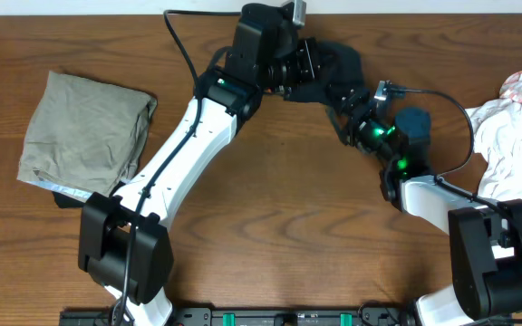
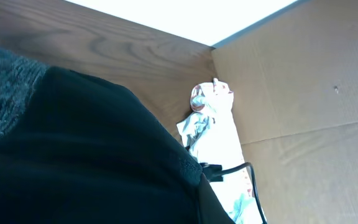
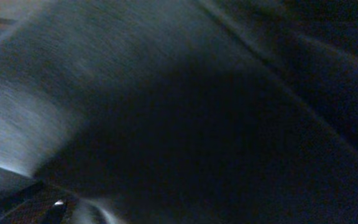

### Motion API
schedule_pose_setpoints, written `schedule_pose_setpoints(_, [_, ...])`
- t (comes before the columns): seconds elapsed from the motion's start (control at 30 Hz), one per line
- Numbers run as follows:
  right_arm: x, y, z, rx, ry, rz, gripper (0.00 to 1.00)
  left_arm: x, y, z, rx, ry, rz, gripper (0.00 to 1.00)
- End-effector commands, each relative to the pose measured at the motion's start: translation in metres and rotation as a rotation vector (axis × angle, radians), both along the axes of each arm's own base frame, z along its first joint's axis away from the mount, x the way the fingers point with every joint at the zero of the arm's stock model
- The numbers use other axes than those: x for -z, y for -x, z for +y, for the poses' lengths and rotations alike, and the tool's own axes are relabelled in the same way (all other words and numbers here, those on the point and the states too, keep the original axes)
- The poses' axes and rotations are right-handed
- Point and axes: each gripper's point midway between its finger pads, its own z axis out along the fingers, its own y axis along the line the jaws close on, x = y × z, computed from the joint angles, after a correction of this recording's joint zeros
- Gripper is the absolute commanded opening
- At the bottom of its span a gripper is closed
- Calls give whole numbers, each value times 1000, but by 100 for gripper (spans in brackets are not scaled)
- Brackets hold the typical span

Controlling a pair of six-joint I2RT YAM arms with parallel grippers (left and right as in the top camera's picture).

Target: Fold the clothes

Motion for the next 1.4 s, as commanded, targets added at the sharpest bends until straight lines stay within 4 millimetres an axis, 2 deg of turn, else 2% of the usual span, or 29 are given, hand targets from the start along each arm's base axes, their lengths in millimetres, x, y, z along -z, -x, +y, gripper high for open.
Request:
schedule_pose_setpoints(0.0, [-8, -9, -7, 72, -25, -26, 98, -28, 10, -4, 23, 37, -46, 6])
schedule_pose_setpoints(0.23, [-13, -16, -16, 145, -45, -34, 95, -27, 12, -6, 30, 42, -35, 6])
schedule_pose_setpoints(0.37, [-16, -20, -22, 181, -46, -48, 86, -27, 16, -10, 41, 46, -25, 6])
schedule_pose_setpoints(0.5, [-26, -23, -27, 214, -56, -88, 84, -28, 20, -12, 57, 55, -15, 6])
schedule_pose_setpoints(0.53, [-28, -24, -28, 222, -58, -97, 80, -28, 20, -12, 56, 57, -13, 6])
schedule_pose_setpoints(0.6, [-29, -25, -31, 244, -58, -102, 56, -28, 20, -12, 56, 57, -13, 6])
schedule_pose_setpoints(0.7, [-29, -27, -34, 261, -57, -103, 43, -29, 20, -12, 56, 57, -13, 6])
schedule_pose_setpoints(0.73, [-29, -27, -34, 263, -57, -103, 36, -29, 20, -12, 56, 56, -14, 6])
schedule_pose_setpoints(0.77, [-29, -27, -34, 264, -57, -103, 16, -29, 20, -12, 55, 56, -14, 6])
schedule_pose_setpoints(0.8, [-29, -27, -35, 263, -57, -104, 1, -28, 19, -11, 54, 53, -18, 6])
schedule_pose_setpoints(0.9, [-36, -26, -33, 249, -52, -141, 1, -28, 16, -7, 62, 26, -66, 6])
schedule_pose_setpoints(0.93, [-37, -25, -31, 235, -43, -154, 5, -28, 14, -4, 69, 8, -96, 6])
schedule_pose_setpoints(1.0, [-37, -21, -24, 181, 1, -187, 29, -19, 7, 5, 43, -55, -125, 5])
schedule_pose_setpoints(1.03, [-34, -17, -19, 139, 30, -196, 46, -14, 5, 9, 34, -92, -138, 6])
schedule_pose_setpoints(1.07, [-27, -12, -11, 80, 61, -190, 59, -7, 4, 14, 40, -146, -167, 6])
schedule_pose_setpoints(1.13, [-8, -1, 1, -25, 122, -154, 70, 8, 2, 26, 34, -248, -186, 6])
schedule_pose_setpoints(1.2, [26, 14, 10, -123, 186, -51, 74, 18, 4, 30, 76, -327, -234, 6])
schedule_pose_setpoints(1.3, [66, 31, 8, -181, 271, 82, 75, 22, 4, 30, 126, -382, -304, 6])
schedule_pose_setpoints(1.37, [83, 39, 5, -199, 308, 140, 76, 22, 3, 30, 159, -416, -361, 6])
